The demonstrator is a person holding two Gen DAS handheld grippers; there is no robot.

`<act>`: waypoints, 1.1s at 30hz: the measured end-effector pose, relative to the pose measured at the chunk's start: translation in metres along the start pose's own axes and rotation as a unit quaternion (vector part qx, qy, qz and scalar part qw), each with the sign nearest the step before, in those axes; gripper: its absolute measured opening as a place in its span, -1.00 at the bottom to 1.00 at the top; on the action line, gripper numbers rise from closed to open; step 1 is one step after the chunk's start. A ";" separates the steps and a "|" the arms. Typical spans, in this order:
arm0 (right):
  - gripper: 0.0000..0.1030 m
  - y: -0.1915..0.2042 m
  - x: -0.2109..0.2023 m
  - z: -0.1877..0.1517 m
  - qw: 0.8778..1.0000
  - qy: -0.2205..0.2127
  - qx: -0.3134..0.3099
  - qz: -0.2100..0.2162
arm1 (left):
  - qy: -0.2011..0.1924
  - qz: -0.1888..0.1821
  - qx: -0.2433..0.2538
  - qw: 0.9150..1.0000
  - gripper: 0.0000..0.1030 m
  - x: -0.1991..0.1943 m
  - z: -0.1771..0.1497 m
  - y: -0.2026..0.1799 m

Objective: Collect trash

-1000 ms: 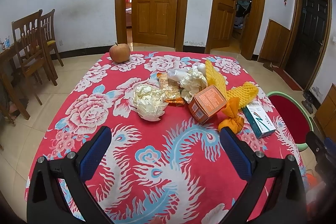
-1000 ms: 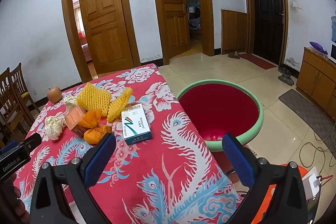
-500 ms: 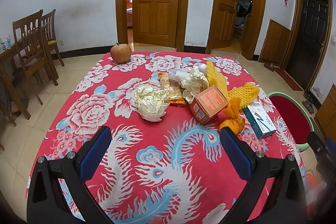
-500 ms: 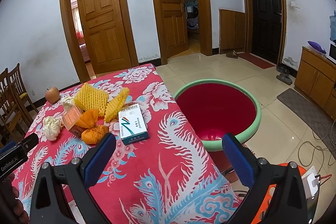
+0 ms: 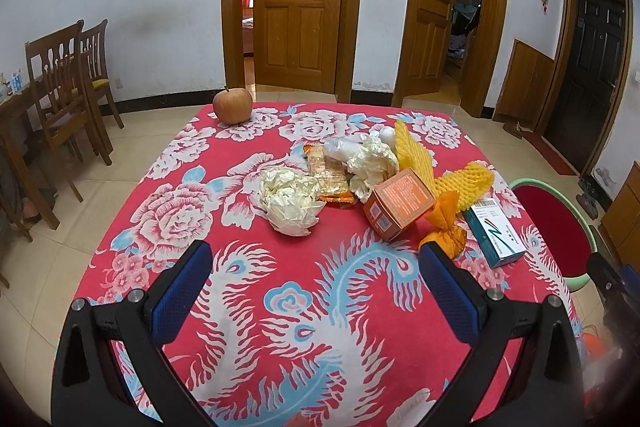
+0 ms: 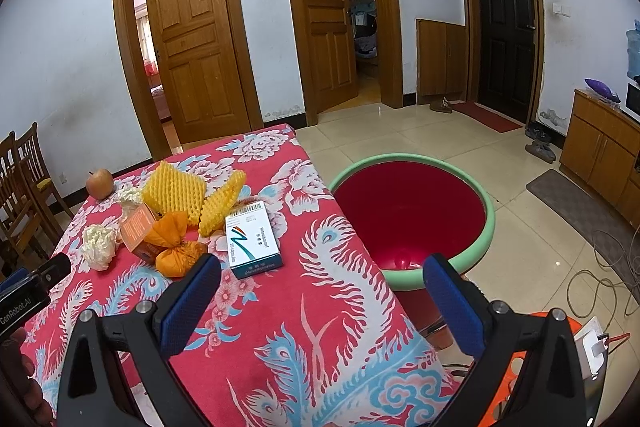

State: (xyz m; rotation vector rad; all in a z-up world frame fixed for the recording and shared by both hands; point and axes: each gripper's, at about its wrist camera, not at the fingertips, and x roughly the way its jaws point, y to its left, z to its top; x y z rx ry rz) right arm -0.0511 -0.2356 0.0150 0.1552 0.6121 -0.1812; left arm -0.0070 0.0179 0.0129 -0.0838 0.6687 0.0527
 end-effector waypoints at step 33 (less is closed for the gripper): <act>1.00 0.019 0.047 0.015 0.997 0.067 -0.033 0.026 | 0.047 0.022 0.015 0.999 0.97 0.055 0.034 0.035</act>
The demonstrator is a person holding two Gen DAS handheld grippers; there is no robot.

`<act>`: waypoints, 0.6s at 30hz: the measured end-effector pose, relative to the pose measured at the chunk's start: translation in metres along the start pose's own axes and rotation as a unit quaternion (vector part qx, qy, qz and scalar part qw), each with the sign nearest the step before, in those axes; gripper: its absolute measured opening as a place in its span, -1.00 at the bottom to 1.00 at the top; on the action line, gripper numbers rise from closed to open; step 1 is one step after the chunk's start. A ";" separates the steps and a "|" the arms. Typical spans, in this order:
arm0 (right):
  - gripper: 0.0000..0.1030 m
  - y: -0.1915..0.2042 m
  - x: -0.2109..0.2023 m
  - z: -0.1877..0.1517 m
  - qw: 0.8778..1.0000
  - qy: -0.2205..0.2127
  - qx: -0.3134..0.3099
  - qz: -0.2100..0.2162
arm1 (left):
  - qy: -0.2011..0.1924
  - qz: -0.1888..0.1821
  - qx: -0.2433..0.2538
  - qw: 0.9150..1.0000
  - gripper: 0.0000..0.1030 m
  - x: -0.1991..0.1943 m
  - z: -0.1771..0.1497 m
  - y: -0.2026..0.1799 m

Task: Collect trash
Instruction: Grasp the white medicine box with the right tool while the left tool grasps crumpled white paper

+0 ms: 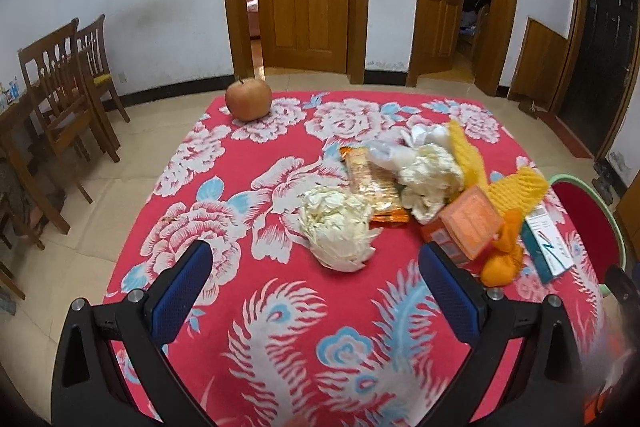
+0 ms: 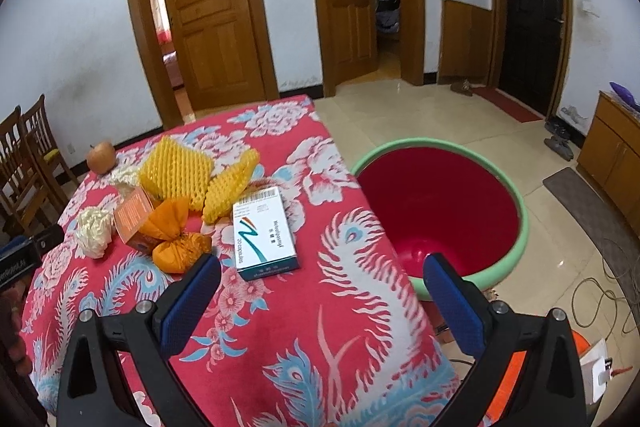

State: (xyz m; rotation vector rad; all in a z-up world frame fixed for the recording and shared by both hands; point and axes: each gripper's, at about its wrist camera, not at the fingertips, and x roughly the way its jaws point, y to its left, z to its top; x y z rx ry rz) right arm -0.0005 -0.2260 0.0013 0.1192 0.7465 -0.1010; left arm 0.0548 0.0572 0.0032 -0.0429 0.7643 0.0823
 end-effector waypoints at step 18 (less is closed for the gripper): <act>0.98 0.042 0.068 0.009 0.995 0.093 -0.037 0.005 | 0.077 -0.112 -0.012 0.991 -0.16 0.064 -0.002 0.016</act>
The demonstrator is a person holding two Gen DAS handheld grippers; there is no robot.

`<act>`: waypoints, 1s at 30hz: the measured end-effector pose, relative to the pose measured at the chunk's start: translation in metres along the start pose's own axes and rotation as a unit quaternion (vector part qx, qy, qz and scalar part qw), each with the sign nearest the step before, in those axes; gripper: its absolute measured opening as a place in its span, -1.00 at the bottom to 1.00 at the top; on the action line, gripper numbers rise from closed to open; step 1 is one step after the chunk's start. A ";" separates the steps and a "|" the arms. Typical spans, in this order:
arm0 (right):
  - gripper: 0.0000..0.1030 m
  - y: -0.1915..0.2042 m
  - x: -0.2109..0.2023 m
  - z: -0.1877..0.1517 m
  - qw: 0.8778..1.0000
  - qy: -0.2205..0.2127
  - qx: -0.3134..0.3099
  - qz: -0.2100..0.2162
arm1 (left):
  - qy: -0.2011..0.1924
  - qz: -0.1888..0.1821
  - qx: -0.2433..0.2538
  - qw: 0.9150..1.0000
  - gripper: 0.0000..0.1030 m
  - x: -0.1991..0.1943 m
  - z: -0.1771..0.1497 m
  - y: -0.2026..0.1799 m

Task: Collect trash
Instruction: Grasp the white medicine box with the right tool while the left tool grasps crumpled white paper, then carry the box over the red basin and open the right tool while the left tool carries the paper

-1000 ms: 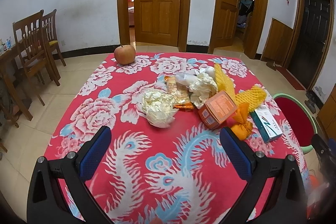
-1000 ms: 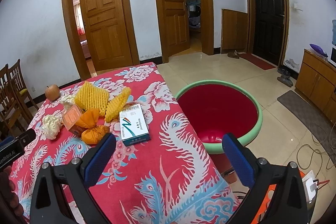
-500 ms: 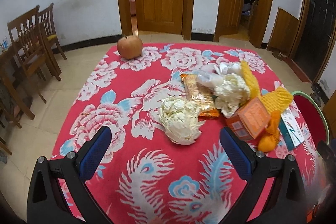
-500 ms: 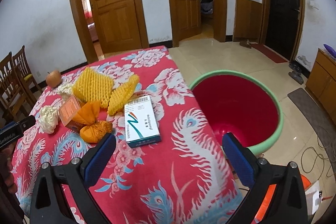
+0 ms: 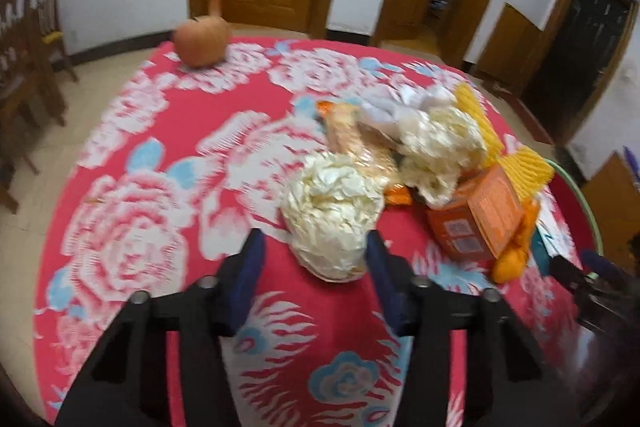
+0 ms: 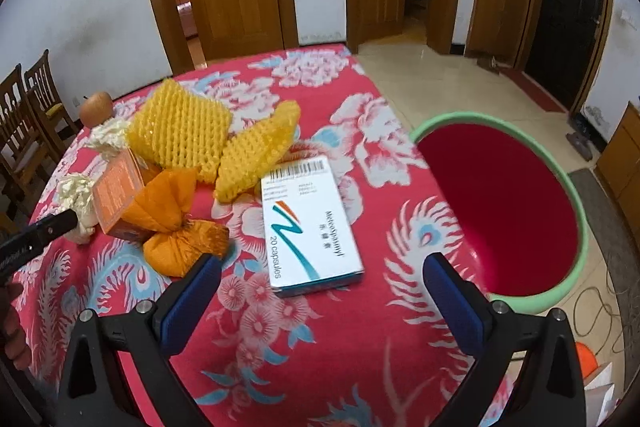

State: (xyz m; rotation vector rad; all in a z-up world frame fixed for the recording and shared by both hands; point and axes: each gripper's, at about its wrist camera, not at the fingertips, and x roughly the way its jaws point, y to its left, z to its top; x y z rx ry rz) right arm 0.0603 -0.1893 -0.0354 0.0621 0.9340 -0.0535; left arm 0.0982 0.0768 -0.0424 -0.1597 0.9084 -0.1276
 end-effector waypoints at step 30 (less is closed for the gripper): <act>0.05 -0.020 -0.037 -0.014 0.999 -0.040 0.015 0.032 | -0.044 -0.060 0.010 0.997 -0.46 -0.066 -0.013 -0.047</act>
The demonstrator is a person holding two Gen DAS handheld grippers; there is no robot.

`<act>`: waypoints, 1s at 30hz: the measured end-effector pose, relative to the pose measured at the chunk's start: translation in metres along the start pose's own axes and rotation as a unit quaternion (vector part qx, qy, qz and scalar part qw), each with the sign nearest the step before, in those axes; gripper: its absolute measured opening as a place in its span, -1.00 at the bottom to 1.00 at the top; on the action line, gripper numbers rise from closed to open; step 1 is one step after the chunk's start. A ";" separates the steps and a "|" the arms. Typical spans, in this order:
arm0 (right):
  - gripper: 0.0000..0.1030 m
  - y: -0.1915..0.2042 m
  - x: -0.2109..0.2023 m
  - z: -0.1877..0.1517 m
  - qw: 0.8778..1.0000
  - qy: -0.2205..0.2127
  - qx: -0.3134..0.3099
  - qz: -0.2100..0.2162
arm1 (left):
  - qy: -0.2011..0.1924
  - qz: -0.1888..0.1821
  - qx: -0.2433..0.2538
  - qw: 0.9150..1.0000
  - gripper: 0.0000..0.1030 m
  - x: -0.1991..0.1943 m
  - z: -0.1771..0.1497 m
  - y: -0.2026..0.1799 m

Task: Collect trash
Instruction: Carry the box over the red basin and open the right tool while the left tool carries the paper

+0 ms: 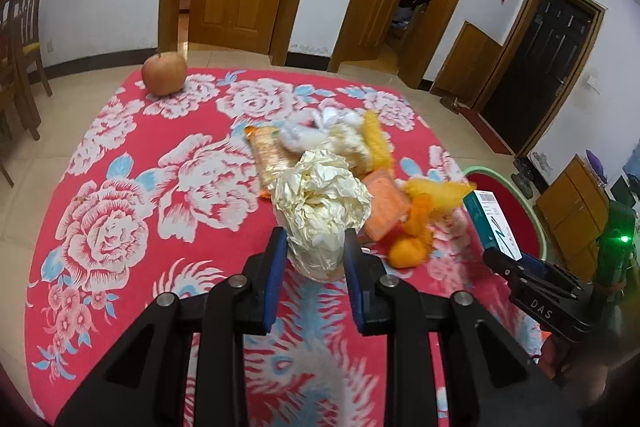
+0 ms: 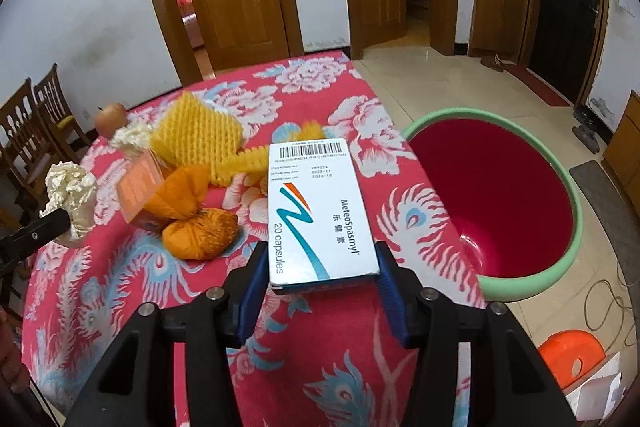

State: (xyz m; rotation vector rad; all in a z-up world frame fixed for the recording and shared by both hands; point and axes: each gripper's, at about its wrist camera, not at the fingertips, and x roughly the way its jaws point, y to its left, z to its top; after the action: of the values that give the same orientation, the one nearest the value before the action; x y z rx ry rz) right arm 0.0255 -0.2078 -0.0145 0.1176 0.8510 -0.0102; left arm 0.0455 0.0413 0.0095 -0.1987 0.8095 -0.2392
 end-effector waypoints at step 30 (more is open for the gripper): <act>0.05 -0.126 -0.008 0.001 0.987 -0.020 0.141 -0.073 | 0.021 -0.092 0.130 0.987 -0.46 0.056 0.024 -0.163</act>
State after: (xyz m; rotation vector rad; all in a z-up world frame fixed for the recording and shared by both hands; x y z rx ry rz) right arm 0.0139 -0.3329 -0.0210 0.3192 0.8136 -0.2711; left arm 0.0788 -0.1280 0.0304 -0.0223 0.7944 -0.5211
